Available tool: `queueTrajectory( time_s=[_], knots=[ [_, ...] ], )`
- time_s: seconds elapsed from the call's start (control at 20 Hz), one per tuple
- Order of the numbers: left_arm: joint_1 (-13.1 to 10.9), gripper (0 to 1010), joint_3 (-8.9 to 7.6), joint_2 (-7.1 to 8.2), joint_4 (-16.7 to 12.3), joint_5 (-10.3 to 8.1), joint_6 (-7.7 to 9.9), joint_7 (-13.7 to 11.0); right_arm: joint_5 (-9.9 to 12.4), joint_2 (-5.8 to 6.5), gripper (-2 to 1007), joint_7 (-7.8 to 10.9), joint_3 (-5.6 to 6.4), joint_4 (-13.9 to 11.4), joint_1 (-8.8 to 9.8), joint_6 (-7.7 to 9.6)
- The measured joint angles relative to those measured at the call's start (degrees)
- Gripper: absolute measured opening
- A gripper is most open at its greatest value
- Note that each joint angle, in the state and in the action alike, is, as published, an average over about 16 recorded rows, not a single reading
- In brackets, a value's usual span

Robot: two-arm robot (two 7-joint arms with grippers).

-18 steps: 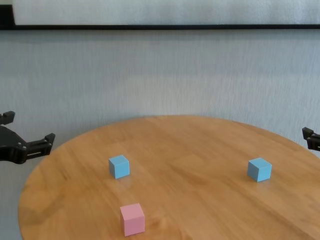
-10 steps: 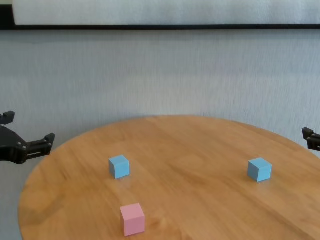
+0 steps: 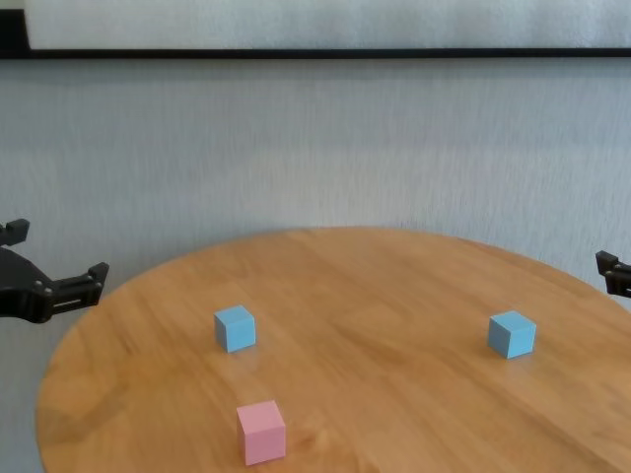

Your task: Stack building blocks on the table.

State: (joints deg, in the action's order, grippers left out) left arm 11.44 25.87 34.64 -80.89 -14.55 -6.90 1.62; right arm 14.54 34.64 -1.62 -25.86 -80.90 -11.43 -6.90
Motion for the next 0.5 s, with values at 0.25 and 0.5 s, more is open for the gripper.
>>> queueTrajectory(
  time_s=[0.25,0.5],
  knots=[
    [0.0,1000,0.00,0.00,0.0,0.00,0.00,0.0,0.0,0.00,1000,0.00,0.00,0.0,0.00,0.00],
    [0.0,1000,0.00,0.00,0.0,0.00,0.00,0.0,0.0,0.00,1000,0.00,0.00,0.0,0.00,0.00]
  ],
)
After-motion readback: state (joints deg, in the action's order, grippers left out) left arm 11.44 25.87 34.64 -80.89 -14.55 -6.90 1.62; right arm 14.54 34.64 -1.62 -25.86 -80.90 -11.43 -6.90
